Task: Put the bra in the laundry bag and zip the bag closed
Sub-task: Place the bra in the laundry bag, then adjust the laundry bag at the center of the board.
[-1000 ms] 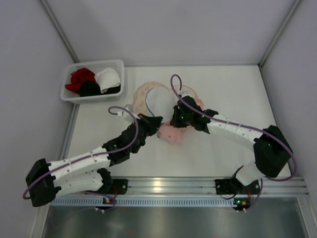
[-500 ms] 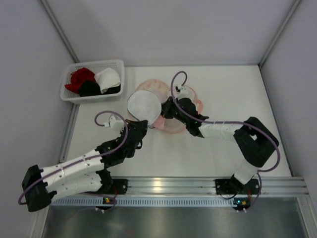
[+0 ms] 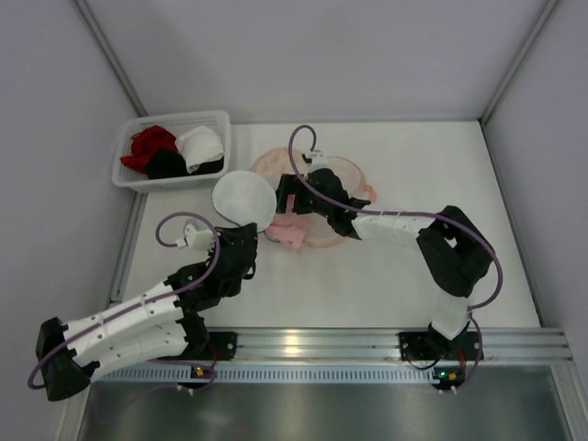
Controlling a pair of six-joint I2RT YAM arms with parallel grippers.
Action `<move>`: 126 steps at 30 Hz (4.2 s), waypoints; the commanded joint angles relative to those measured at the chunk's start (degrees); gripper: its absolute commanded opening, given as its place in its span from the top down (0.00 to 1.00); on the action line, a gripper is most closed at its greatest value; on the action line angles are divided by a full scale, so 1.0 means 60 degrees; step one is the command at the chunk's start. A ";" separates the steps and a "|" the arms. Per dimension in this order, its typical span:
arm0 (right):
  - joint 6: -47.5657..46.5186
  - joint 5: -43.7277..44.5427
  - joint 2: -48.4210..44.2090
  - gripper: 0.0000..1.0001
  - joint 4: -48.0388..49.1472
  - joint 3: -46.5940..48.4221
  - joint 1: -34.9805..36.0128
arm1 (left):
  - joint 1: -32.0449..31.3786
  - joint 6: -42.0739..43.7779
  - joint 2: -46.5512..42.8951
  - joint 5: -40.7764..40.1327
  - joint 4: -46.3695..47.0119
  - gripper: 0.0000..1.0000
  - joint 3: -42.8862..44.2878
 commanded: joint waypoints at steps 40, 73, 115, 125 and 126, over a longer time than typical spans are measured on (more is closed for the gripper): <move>-0.4617 -0.2620 -0.3810 0.29 0.1296 -0.4116 -0.0782 | 0.0405 -0.0517 -0.0222 -0.0350 -0.0835 1.00 0.0939; -0.3446 -0.4916 -0.2810 1.00 -0.9508 0.2827 -0.0764 | 0.0435 0.2950 0.0481 -0.0161 -0.0878 1.00 0.3032; -0.3387 -0.4904 -0.0965 1.00 -1.0189 0.1949 -0.1573 | 0.0391 0.8505 0.1420 0.3409 -0.2006 0.01 0.2989; -0.2815 -0.5065 -0.0920 1.00 -1.0130 0.2507 -0.1748 | -0.0238 0.8127 0.2776 0.4792 -0.2050 0.02 0.3209; -0.2815 -0.5021 -0.0920 1.00 -1.0174 0.2507 -0.1748 | -0.0297 0.7893 0.3042 0.4719 -0.2137 0.03 0.3268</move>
